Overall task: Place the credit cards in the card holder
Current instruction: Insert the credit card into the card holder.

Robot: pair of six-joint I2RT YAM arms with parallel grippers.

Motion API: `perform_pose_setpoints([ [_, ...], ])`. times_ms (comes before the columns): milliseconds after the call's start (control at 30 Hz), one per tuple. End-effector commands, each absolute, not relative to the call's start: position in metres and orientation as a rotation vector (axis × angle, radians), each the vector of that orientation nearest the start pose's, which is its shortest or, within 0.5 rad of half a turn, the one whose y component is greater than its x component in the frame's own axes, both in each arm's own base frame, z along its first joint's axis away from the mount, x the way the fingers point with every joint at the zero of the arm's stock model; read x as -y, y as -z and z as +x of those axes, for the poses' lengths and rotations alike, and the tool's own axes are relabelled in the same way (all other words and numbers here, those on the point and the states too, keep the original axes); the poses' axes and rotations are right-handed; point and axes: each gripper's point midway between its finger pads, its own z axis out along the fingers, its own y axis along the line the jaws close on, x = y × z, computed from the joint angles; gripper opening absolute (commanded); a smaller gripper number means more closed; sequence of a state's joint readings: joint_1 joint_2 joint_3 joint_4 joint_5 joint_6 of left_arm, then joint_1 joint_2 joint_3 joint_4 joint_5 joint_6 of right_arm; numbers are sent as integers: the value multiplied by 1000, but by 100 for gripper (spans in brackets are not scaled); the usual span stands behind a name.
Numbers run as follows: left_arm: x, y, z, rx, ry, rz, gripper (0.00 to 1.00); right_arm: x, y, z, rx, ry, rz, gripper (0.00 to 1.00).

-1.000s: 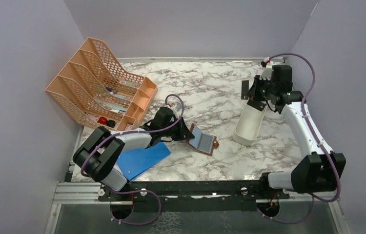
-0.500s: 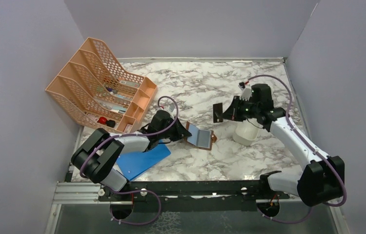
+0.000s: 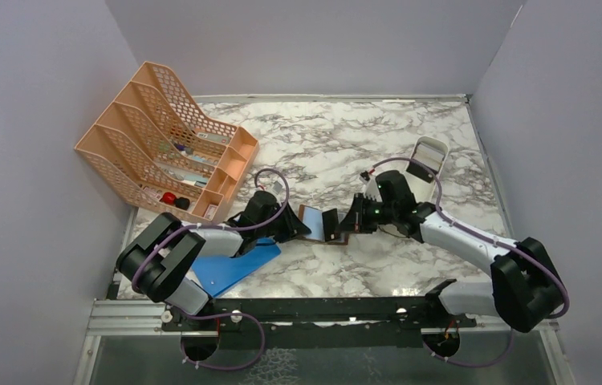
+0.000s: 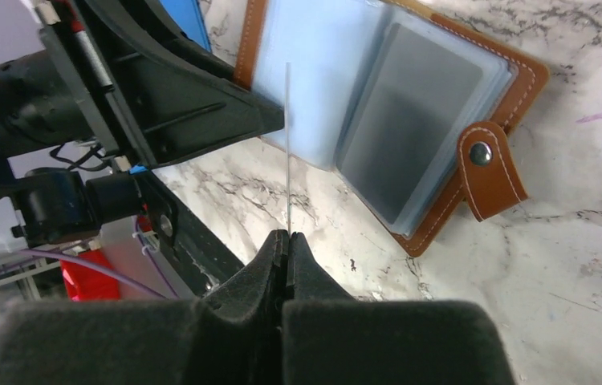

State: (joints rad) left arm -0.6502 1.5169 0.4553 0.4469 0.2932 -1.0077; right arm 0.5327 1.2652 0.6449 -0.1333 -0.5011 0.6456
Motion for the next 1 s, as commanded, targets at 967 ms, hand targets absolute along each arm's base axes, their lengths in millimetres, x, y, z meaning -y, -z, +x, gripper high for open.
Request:
perform_pose_setpoints([
  [967,274,-51,237,-2495,1030,-22,41,-247,-46,246,-2618,-888,-53,1],
])
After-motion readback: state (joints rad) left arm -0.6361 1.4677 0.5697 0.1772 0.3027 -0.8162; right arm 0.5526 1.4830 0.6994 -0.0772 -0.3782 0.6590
